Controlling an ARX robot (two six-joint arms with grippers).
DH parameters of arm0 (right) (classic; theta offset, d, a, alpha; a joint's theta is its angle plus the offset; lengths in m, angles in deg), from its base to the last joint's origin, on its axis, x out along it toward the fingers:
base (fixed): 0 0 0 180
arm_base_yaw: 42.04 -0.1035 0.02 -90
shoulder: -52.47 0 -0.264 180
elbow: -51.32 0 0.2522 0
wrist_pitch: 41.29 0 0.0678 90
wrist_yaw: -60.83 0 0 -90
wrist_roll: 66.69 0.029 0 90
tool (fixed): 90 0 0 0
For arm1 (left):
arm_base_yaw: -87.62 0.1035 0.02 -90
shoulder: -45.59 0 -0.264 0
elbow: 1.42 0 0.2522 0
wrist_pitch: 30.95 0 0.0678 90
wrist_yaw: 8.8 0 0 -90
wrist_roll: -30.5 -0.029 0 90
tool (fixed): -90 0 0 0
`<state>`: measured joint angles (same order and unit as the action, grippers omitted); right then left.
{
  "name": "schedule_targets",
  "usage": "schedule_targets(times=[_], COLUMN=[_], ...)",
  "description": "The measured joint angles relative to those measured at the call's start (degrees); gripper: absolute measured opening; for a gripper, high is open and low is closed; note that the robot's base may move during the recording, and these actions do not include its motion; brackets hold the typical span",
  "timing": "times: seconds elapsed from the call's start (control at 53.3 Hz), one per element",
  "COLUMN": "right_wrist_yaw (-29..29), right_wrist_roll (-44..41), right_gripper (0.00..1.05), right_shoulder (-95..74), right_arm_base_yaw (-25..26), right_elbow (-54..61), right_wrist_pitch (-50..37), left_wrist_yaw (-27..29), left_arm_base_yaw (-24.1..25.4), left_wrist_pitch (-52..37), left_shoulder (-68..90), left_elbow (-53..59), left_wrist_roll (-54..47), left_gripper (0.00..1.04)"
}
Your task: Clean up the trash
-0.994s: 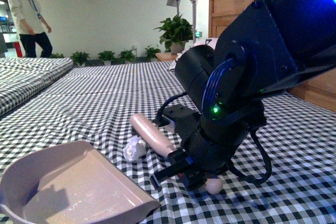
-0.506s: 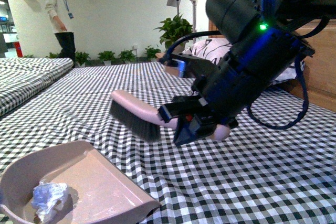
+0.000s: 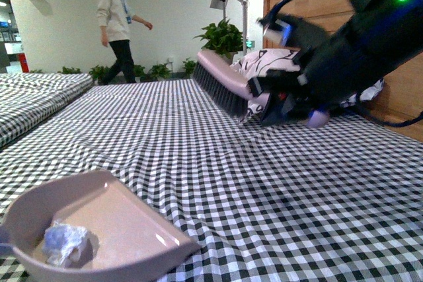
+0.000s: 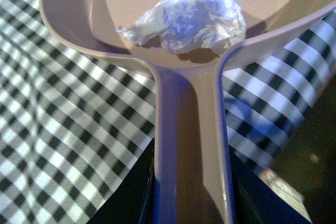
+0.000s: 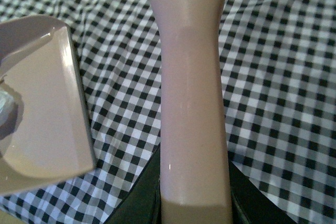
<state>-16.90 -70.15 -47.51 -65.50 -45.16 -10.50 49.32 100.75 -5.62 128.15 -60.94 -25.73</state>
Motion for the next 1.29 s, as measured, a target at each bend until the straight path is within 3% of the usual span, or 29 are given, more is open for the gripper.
schedule_targets(times=[0.356, 0.506, 0.713, 0.844, 1.032, 1.294], right_wrist_yaw=[4.26, 6.88, 6.84, 7.85, 10.58, 11.96], right_wrist_roll=[5.60, 9.81, 12.87, 14.80, 16.37, 18.86], right_gripper=[0.19, 0.19, 0.19, 0.19, 0.19, 0.19], right_shoulder=[16.37, 24.63, 32.37, 36.41, 42.60, 48.37], right_arm_base_yaw=[8.57, 13.90, 16.02, 17.62, 20.02, 20.74], right_elbow=[8.13, 10.62, 13.88, 15.32, 16.61, 17.99], right_wrist_pitch=[-2.25, -2.91, -4.50, -4.83, -3.08, -2.49], left_wrist_yaw=[1.38, 8.83, 20.59, 26.51, 26.43, 31.93], left_arm_base_yaw=[-0.39, -0.28, -0.39, -0.77, -3.82, -8.37], left_wrist_pitch=[-11.78, -19.04, -25.09, -25.49, -21.18, -17.00], left_shoulder=[-9.20, -15.82, -23.15, -28.37, -37.35, -47.30], left_elbow=[1.86, 2.25, 4.11, 5.14, 6.23, 8.59], left_wrist_roll=[19.32, 31.45, 39.54, 42.60, 45.20, 45.66], left_gripper=[0.28, 0.28, 0.28, 0.28, 0.28, 0.28])
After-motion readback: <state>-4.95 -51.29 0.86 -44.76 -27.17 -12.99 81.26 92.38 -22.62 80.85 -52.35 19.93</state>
